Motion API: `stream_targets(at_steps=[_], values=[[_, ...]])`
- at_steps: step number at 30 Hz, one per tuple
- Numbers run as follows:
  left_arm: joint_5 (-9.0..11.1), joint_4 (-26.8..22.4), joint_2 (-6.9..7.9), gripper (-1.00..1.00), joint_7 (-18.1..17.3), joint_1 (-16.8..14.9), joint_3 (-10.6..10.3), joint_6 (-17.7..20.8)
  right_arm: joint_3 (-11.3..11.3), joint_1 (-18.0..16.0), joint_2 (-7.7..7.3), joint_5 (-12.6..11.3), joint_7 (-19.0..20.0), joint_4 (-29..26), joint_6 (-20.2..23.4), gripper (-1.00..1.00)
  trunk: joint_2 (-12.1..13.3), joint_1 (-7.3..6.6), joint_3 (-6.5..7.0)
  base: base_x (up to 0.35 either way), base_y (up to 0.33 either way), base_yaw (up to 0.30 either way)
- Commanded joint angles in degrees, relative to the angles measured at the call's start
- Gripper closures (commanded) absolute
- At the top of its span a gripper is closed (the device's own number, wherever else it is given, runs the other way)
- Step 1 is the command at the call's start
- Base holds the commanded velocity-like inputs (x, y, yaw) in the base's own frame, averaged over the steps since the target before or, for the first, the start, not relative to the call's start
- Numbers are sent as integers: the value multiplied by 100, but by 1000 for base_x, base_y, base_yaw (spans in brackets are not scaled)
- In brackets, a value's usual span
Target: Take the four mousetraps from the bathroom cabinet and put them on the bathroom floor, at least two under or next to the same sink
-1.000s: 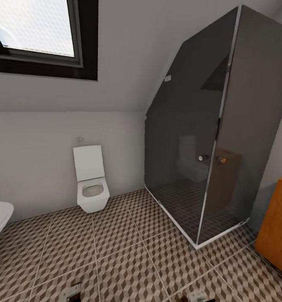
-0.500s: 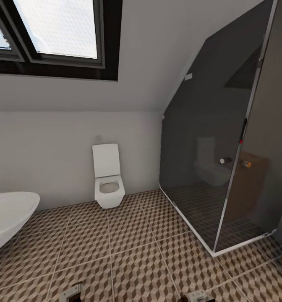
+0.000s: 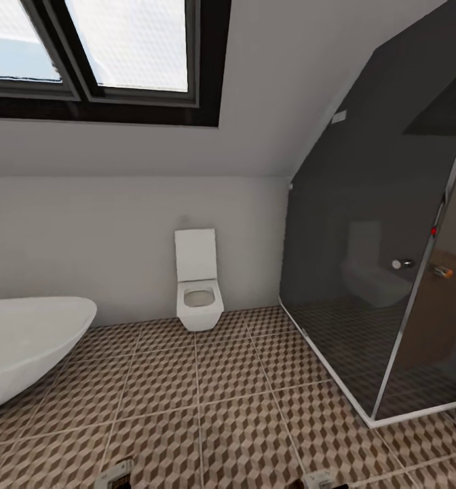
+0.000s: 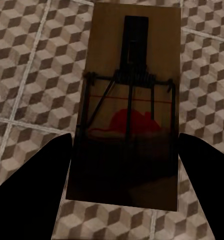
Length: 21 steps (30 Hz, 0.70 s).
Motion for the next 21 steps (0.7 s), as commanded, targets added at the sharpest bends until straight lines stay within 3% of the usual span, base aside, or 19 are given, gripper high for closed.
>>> stream_targets(at_steps=[1, 21], values=[[46, 4, 0, 100, 1, -4, -47, -16, 33, -8, 1, -6, 22, 9, 7, 100, -4, 0, -13, 0, 0, 239], [46, 4, -8, 100, 1, -4, -47, -16, 33, -8, 1, -6, 22, 9, 2, 100, -4, 0, -134, 0, 0, 238]])
